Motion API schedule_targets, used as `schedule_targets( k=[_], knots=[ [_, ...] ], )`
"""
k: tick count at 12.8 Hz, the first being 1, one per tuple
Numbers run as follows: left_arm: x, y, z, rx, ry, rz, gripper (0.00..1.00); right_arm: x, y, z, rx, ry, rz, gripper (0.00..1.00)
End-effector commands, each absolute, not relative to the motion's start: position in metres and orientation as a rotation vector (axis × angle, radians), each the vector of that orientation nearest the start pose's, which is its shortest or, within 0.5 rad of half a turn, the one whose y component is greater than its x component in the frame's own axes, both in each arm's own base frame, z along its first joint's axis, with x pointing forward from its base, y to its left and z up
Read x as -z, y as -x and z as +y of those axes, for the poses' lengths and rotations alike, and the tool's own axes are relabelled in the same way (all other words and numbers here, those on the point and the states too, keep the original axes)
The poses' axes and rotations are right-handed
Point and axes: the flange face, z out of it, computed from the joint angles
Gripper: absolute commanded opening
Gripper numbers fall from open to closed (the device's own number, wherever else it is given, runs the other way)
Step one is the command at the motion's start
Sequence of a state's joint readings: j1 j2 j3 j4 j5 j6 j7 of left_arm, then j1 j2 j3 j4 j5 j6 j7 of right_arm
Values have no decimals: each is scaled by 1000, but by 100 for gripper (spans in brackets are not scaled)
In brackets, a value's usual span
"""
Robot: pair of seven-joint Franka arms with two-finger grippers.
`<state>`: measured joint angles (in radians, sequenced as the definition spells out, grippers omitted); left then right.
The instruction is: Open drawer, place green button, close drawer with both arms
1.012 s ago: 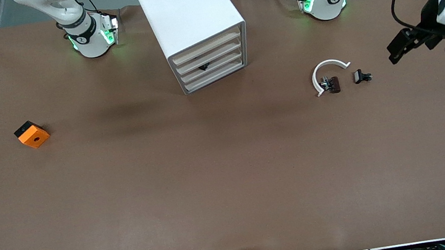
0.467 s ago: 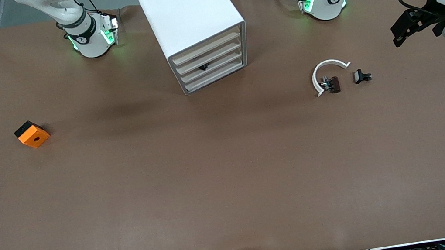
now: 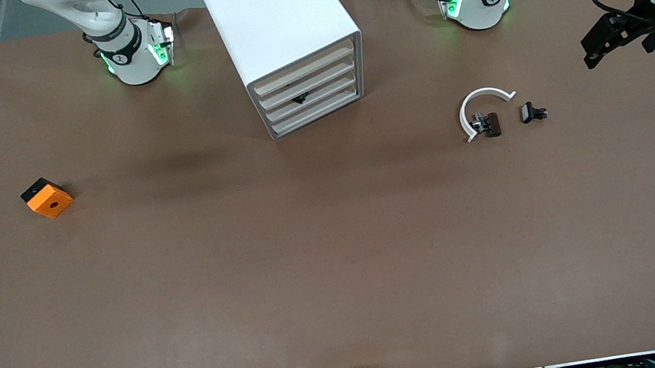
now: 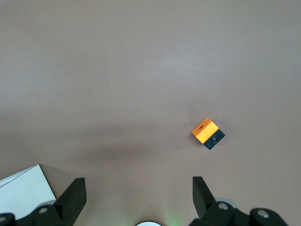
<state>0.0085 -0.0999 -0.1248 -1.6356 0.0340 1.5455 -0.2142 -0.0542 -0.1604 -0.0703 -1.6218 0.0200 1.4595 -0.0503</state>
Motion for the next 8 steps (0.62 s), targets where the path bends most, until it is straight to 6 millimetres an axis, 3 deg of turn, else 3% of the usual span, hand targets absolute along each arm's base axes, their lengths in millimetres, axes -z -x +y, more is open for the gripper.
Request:
schedule_targets(
  k=[1,8],
  knots=[
    [-650,-514,-56,22,3109,-126,100,-677,-479,-57,18,3096,95,100],
    [-651,-515,-57,4,3108,-134,100,-676,-480,-57,15,3098,93,100]
  ],
)
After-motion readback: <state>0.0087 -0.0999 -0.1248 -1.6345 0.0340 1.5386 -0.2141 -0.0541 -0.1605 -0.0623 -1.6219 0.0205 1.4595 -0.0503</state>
